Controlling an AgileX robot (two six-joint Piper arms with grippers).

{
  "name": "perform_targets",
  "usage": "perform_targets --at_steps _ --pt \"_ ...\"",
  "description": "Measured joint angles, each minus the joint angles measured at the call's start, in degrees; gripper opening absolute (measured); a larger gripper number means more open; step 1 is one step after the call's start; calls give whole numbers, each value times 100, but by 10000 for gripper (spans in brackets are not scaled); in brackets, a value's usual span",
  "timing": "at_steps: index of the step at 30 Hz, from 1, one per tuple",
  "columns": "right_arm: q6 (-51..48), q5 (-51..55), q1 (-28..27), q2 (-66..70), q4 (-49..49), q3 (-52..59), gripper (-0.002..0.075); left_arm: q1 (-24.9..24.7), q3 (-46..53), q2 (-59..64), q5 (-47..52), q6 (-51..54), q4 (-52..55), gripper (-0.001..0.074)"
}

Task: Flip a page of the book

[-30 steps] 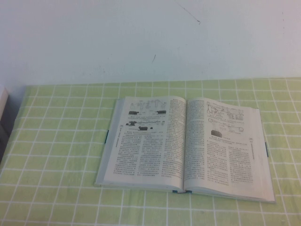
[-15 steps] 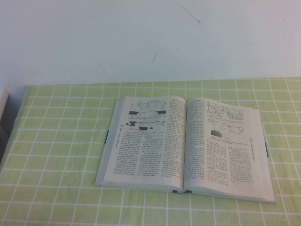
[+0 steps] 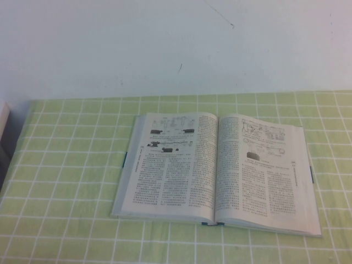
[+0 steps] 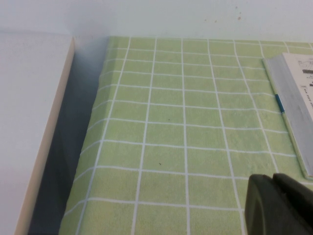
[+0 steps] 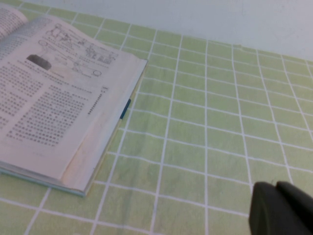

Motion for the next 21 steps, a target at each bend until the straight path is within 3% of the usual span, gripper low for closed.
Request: perform_targets --at_steps 21 --pt "62 0 0 0 0 0 -2 0 0 0 0 14 0 -4"
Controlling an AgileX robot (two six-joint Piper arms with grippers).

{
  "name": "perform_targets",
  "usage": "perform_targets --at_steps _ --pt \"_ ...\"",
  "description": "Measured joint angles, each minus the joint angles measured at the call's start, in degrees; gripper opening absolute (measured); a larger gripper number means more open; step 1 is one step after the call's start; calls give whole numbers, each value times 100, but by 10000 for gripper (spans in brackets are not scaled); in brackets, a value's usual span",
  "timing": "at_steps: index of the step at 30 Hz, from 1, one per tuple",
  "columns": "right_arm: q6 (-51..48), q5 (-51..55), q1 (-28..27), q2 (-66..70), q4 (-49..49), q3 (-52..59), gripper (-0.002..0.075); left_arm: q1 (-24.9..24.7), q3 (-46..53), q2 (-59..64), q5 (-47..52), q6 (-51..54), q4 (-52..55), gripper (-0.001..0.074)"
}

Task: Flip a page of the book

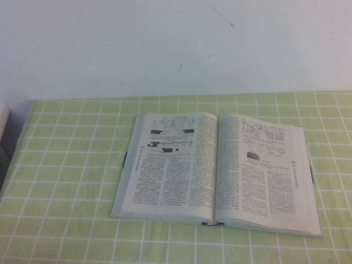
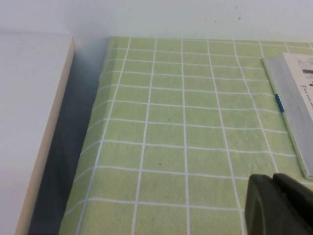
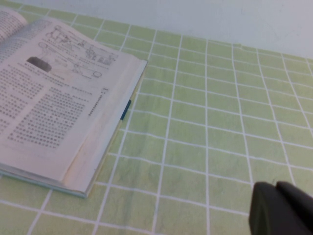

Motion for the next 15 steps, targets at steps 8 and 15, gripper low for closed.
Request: perform_targets --at_steps 8,15 --pt "33 0 0 0 0 0 -2 0 0 0 0 0 0 -4" --pt "33 0 0 0 0 0 -2 0 0 0 0 0 0 -4"
